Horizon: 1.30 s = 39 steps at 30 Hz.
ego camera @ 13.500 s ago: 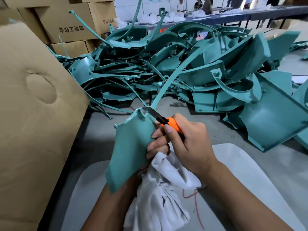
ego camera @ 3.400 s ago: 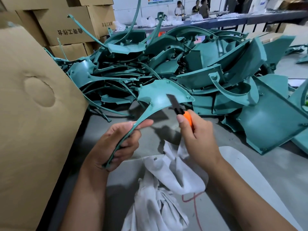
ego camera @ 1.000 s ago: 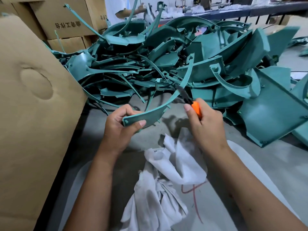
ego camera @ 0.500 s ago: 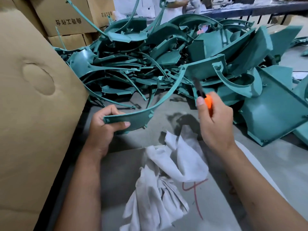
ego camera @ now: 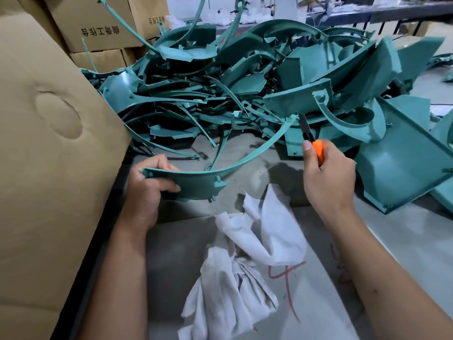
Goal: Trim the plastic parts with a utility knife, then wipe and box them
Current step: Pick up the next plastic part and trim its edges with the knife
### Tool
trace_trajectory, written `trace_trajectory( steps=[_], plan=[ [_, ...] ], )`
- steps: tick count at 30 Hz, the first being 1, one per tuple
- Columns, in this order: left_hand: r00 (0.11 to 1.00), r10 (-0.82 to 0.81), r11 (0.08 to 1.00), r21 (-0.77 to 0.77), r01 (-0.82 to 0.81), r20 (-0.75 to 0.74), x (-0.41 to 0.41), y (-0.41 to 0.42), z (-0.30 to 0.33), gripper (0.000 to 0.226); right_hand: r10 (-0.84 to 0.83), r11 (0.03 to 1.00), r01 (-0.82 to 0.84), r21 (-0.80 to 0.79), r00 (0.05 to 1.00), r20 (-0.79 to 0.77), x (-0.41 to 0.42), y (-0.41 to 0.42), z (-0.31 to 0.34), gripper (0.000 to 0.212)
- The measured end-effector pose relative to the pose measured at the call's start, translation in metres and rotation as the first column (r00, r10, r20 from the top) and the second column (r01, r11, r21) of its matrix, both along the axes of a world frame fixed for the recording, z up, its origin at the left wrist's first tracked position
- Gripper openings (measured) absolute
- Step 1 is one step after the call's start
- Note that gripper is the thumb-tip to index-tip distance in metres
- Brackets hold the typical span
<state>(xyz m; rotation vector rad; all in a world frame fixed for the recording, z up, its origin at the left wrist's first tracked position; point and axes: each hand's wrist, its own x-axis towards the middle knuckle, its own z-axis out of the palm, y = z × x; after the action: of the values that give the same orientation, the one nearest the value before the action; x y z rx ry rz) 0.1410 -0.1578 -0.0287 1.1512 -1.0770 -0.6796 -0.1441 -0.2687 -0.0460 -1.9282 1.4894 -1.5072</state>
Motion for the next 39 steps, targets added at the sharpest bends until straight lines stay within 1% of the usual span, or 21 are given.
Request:
trace_trajectory(
  steps=[2, 3, 4, 5, 7, 9, 13, 15, 17, 19, 21, 23, 25, 26, 28, 30, 31, 34, 36, 38, 39],
  plan=[
    [1.0, 0.03, 1.0, -0.006, -0.03, 0.001, 0.001, -0.001, -0.002, 0.028, 0.04, 0.998, -0.036, -0.057, 0.997, 0.061, 0.003, 0.003, 0.002, 0.045],
    [0.999, 0.042, 0.999, -0.009, -0.042, -0.008, 0.001, -0.002, -0.002, 0.029, 0.105, 0.991, -0.098, -0.09, 0.991, 0.084, 0.004, 0.004, 0.003, 0.044],
    [0.999, 0.05, 0.999, -0.012, -0.051, -0.019, 0.0, -0.002, -0.003, 0.029, 0.185, 0.978, -0.176, -0.114, 0.98, 0.074, 0.006, 0.006, 0.004, 0.043],
    [0.998, 0.055, 0.998, -0.015, -0.056, -0.022, 0.0, -0.002, -0.003, 0.03, 0.258, 0.959, -0.252, -0.127, 0.966, 0.029, 0.008, 0.009, 0.005, 0.041],
    [0.999, 0.048, 0.999, -0.012, -0.048, -0.006, 0.001, -0.002, -0.003, 0.028, 0.332, 0.933, -0.338, -0.124, 0.941, -0.071, 0.012, 0.012, 0.004, 0.04],
    [1.0, 0.02, 1.0, 0.005, -0.02, -0.002, 0.003, -0.001, -0.003, 0.029, 0.3, 0.946, -0.306, -0.105, 0.951, -0.072, 0.014, 0.012, 0.001, 0.042],
    [0.998, -0.002, 0.999, 0.035, 0.004, -0.057, 0.005, 0.002, 0.0, 0.029, 0.114, 0.993, -0.114, -0.01, 0.993, 0.016, 0.003, 0.002, 0.0, 0.045],
    [0.996, -0.016, 0.999, 0.027, 0.019, -0.093, 0.005, 0.002, 0.0, 0.031, 0.032, 0.998, -0.031, 0.053, 0.999, -0.005, -0.002, -0.002, -0.001, 0.047],
    [0.992, 0.003, 1.0, 0.026, 0.0, -0.129, 0.002, 0.001, 0.001, 0.039, 0.009, 0.997, -0.007, 0.076, 1.0, -0.026, -0.003, -0.003, -0.002, 0.047],
    [0.977, 0.038, 0.999, 0.041, -0.03, -0.211, -0.003, -0.002, 0.001, 0.037, 0.031, 0.997, -0.029, 0.072, 0.999, -0.027, 0.0, -0.002, -0.002, 0.04],
    [0.937, 0.07, 0.996, 0.071, -0.049, -0.341, -0.007, -0.003, 0.0, 0.034, 0.077, 0.993, -0.073, 0.088, 0.996, -0.042, 0.003, -0.001, -0.003, 0.026],
    [0.905, 0.062, 0.996, 0.084, -0.029, -0.42, -0.013, -0.006, -0.001, 0.02, 0.131, 0.984, -0.123, 0.126, 0.99, -0.054, 0.006, 0.0, -0.003, 0.014],
    [0.897, 0.113, 0.991, 0.119, -0.068, -0.428, -0.021, -0.01, -0.002, 0.018, 0.189, 0.977, -0.188, 0.104, 0.982, -0.003, 0.008, 0.004, -0.002, 0.007],
    [0.89, 0.165, 0.983, 0.14, -0.116, -0.425, -0.026, -0.013, -0.002, 0.019, 0.223, 0.973, -0.225, 0.056, 0.974, 0.043, 0.01, 0.007, 0.0, 0.005],
    [0.875, 0.255, 0.964, 0.176, -0.198, -0.411, -0.036, -0.018, -0.002, 0.03, 0.304, 0.952, -0.298, -0.073, 0.947, 0.105, 0.015, 0.017, 0.007, 0.005],
    [0.88, 0.307, 0.945, 0.225, -0.237, -0.363, -0.043, -0.022, -0.003, 0.037, 0.411, 0.902, -0.391, -0.184, 0.907, 0.089, 0.021, 0.028, 0.011, 0.007],
    [0.883, 0.312, 0.941, 0.244, -0.235, -0.351, -0.045, -0.024, -0.003, 0.039, 0.452, 0.875, -0.433, -0.215, 0.891, 0.048, 0.024, 0.032, 0.011, 0.006],
    [0.894, 0.295, 0.934, 0.3, -0.195, -0.337, -0.051, -0.026, -0.004, 0.04, 0.51, 0.838, -0.512, -0.189, 0.858, -0.064, 0.03, 0.038, 0.008, 0.012],
    [0.89, 0.313, 0.923, 0.327, -0.203, -0.332, -0.053, -0.027, -0.006, 0.043, 0.527, 0.831, -0.531, -0.165, 0.847, -0.076, 0.031, 0.037, 0.006, 0.013],
    [0.851, 0.356, 0.91, 0.353, -0.219, -0.388, -0.052, -0.028, -0.007, 0.044, 0.48, 0.859, -0.486, -0.163, 0.874, -0.076, 0.029, 0.034, 0.006, 0.008],
    [0.819, 0.376, 0.904, 0.366, -0.222, -0.433, -0.05, -0.029, -0.005, 0.046, 0.427, 0.888, -0.434, -0.15, 0.901, -0.075, 0.027, 0.031, 0.005, 0.006]
  ],
)
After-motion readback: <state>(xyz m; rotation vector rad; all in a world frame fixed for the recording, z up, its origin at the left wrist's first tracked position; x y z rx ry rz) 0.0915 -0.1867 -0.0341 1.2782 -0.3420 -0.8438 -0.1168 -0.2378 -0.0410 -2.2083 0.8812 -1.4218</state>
